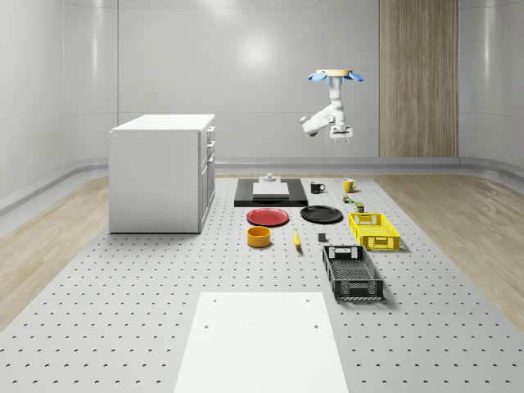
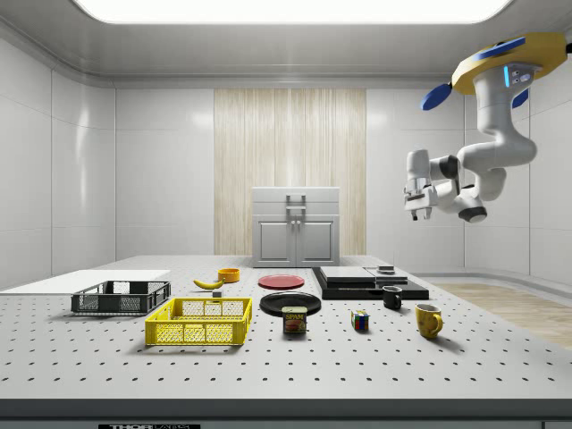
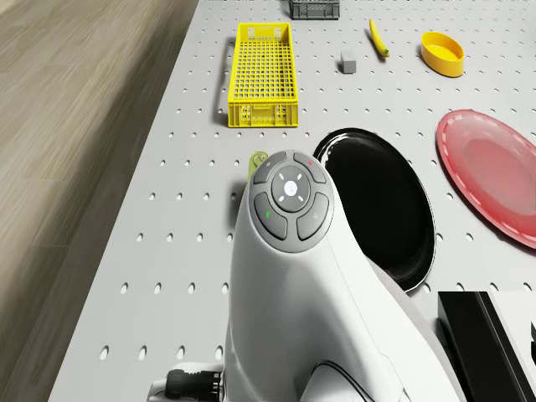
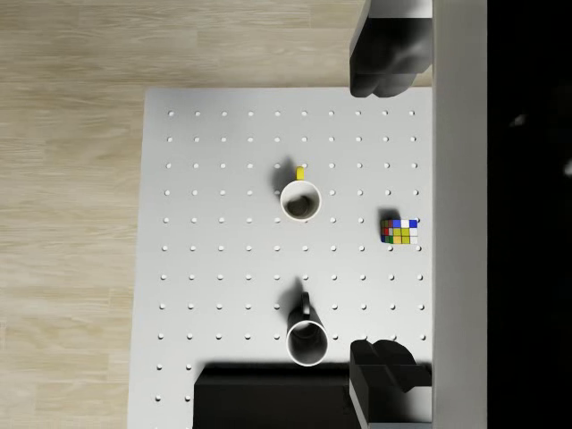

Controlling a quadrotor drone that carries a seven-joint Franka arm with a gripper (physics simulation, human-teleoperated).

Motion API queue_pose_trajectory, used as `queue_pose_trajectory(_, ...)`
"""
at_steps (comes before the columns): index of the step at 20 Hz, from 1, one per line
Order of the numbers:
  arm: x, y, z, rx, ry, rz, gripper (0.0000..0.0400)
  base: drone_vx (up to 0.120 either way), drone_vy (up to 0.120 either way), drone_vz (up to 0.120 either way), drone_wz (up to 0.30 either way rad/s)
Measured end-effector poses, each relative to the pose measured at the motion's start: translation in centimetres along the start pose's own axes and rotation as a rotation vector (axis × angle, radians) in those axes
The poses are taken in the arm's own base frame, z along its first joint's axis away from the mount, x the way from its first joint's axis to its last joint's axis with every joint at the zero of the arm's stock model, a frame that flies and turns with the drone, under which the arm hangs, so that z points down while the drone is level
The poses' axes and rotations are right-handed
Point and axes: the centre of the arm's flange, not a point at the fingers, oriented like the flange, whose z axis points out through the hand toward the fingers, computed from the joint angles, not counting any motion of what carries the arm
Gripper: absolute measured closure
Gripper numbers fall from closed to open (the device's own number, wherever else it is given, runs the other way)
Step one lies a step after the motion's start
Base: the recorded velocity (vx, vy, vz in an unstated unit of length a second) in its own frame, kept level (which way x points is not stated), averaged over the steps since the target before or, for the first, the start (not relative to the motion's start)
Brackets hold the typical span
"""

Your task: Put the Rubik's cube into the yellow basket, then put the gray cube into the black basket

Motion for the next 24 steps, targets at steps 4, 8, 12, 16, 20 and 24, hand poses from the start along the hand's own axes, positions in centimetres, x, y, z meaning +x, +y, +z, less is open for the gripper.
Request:
queue_pose_trajectory(4, -0.20, -0.20, -0.01, -0.019, 0.021, -0.001, 0.0000, 0.120, 0.000, 0.000, 0.000)
queue_pose_trajectory(8, -0.30, -0.29, -0.01, -0.029, 0.031, -0.001, 0.0000, 0.120, 0.000, 0.000, 0.000)
queue_pose_trajectory(12, -0.34, -0.34, -0.01, -0.033, 0.036, -0.001, 0.0000, 0.120, 0.000, 0.000, 0.000)
queue_pose_trajectory(16, -0.37, -0.36, -0.01, -0.035, 0.038, -0.001, 0.0000, 0.120, 0.000, -0.020, 0.000)
queue_pose_trajectory(20, -0.38, -0.37, -0.01, -0.036, 0.039, -0.001, 0.0000, 0.120, 0.000, -0.120, 0.000)
queue_pose_trajectory(24, -0.38, -0.37, -0.01, -0.037, 0.040, -0.001, 0.0000, 0.000, 0.000, -0.120, 0.000)
